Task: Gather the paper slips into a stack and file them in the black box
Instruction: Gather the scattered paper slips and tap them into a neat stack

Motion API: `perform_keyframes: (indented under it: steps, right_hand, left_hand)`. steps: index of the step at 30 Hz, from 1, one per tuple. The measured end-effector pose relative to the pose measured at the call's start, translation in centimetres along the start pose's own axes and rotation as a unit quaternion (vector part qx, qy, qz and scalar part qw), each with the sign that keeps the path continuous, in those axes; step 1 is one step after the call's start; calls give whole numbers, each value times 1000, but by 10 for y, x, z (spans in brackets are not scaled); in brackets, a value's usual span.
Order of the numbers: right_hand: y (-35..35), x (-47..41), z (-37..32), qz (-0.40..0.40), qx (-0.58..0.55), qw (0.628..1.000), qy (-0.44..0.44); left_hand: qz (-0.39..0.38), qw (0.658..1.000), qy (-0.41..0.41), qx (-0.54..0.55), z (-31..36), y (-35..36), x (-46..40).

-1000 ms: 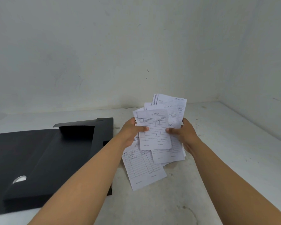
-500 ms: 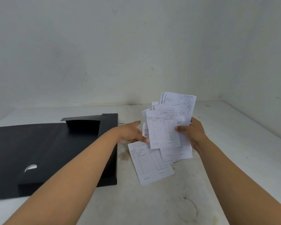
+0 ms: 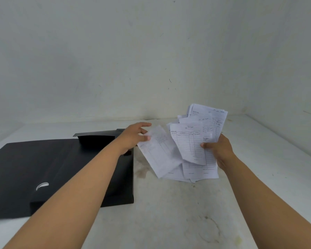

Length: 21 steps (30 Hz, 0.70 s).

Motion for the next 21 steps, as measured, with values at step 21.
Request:
perform_keyframes:
  steps: [21]
  right_hand:
    - [12, 6, -3, -58, -12, 998, -5]
  left_hand:
    - [167, 960, -66, 214, -20, 45, -13]
Point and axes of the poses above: each hand's wrist, its own x-axis away from the middle knuckle, its own y-axis out of the palm, z = x × y, the point moved 7 cm from there along -x, towards the middle knuckle, and after that the axes turned 4 degrees about -z, right-handed, at the moved point
